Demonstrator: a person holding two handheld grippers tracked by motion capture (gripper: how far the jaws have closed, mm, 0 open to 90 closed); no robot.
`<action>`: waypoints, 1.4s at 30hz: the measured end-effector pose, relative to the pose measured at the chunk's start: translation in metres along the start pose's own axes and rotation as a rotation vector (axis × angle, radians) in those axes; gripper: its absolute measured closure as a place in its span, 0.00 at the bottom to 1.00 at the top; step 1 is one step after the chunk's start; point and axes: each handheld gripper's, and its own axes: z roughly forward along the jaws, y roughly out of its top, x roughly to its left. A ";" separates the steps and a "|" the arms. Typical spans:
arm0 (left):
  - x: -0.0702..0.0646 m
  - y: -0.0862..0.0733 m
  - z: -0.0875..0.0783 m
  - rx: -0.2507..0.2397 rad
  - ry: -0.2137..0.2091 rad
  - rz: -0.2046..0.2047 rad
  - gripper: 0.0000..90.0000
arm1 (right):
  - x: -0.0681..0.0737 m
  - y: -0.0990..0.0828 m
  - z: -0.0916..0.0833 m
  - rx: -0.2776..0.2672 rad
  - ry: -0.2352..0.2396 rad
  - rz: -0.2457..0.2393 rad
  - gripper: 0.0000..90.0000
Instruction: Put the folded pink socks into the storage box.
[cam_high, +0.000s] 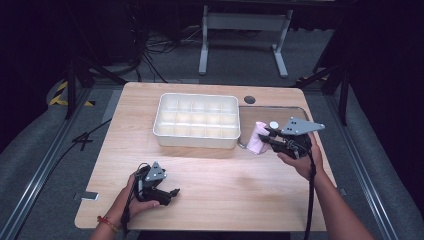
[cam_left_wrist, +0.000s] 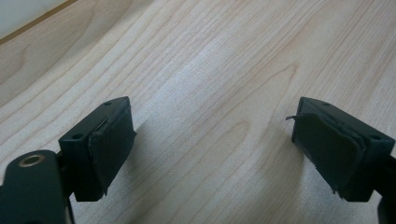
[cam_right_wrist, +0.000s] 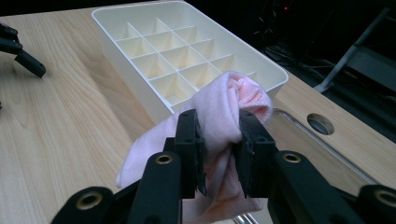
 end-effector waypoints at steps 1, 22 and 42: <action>0.000 0.000 0.000 0.000 0.000 0.000 0.15 | 0.000 0.001 0.001 0.003 -0.002 0.001 0.80; 0.000 0.000 0.000 0.000 0.000 0.000 0.15 | -0.009 0.021 0.024 0.017 -0.012 -0.026 0.80; 0.000 0.000 0.000 0.000 0.000 0.000 0.15 | -0.011 0.036 0.049 0.037 -0.017 -0.042 0.80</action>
